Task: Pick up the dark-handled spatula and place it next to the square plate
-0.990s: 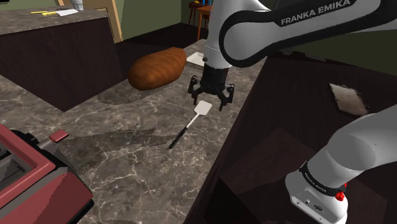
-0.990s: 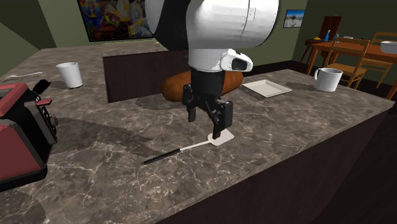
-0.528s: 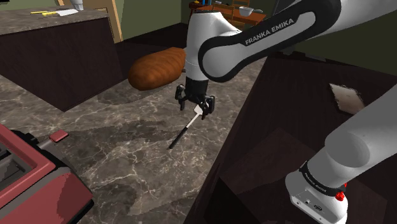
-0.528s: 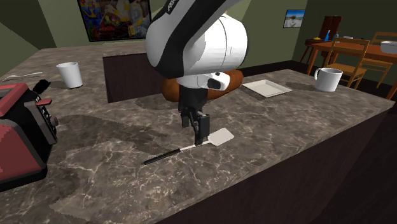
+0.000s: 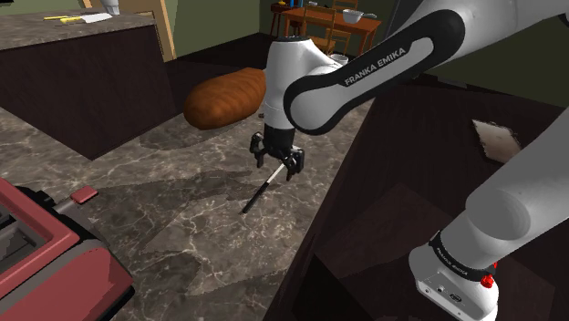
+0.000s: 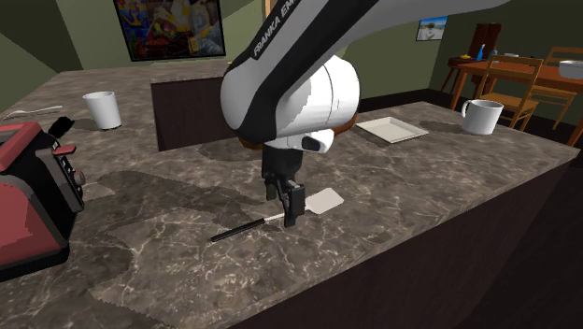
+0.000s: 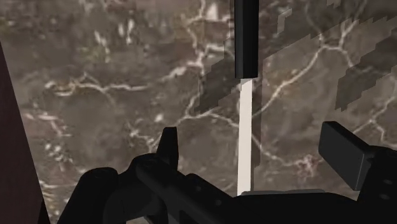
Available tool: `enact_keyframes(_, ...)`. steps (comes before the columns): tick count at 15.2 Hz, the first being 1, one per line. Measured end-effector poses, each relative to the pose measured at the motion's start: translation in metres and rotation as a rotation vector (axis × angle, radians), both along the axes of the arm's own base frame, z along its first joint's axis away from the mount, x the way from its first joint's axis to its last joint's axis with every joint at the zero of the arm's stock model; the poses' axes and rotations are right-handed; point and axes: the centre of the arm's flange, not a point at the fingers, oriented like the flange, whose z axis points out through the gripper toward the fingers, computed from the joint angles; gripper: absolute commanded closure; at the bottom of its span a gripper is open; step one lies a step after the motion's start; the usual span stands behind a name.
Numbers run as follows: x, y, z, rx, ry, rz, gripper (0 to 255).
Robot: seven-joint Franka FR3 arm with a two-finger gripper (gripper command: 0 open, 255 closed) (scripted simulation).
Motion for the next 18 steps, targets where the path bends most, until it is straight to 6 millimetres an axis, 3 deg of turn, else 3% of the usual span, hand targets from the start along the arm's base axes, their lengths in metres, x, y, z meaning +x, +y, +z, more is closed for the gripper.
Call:
enact_keyframes(4, 0.000, 0.000, -0.001, 0.000, 0.000, 0.000, 0)
enact_keyframes(5, 0.000, 0.000, -0.001, 0.000, 0.000, 0.000, 255)
enact_keyframes(15, 0.000, 0.000, -0.001, 0.000, 0.000, 0.000, 255)
enact_keyframes(18, 0.000, 0.000, 0.010, 0.000, -0.001, 0.000, 255)
